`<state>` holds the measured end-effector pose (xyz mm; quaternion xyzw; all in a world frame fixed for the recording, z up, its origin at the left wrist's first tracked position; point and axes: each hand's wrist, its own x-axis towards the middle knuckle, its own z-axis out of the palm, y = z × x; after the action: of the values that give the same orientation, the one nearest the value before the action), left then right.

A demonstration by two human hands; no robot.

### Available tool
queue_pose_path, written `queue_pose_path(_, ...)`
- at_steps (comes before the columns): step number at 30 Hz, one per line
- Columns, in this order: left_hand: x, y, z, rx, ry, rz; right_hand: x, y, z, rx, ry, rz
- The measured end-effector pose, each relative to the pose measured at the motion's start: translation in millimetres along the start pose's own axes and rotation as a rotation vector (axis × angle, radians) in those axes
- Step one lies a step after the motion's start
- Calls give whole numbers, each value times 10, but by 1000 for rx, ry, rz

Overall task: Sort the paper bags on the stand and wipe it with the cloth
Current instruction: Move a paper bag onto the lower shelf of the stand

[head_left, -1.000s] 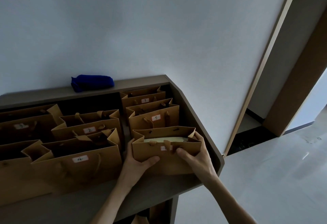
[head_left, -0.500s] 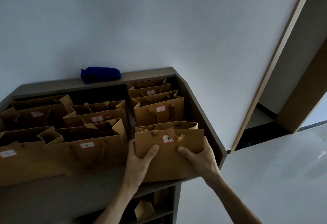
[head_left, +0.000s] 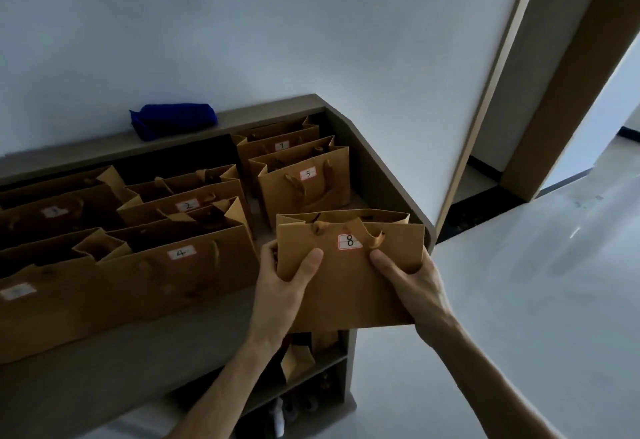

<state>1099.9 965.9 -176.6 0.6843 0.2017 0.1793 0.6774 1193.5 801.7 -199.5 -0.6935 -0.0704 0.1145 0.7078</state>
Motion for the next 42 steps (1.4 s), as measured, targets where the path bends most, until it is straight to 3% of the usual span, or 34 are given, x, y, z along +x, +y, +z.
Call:
queue_pose_path(10, -525, -273, -710, 62, -203, -47, -1138, 339, 473, -28, 237, 69)
queue_pose_path(15, -755, -308, -1035, 58, -252, -72, -1505, 384, 708, -38, 261, 62)
queue_pose_path(22, -1071, -737, -1234, 105, -179, -220, -1838, 676, 783, -28, 211, 168)
queue_pose_path(29, -1155, -1621, -1276, 219, -146, -380, -1973, 1511, 680, -59, 100, 277)
queue_pose_path(36, -845, -2542, -1532, 393, -45, -428, -1836, 2379, 887, -202, -167, 214)
queue_pose_path(42, -362, -3285, -1730, 370, 81, -429, -1489, 3162, 1266, -283, -112, 109)
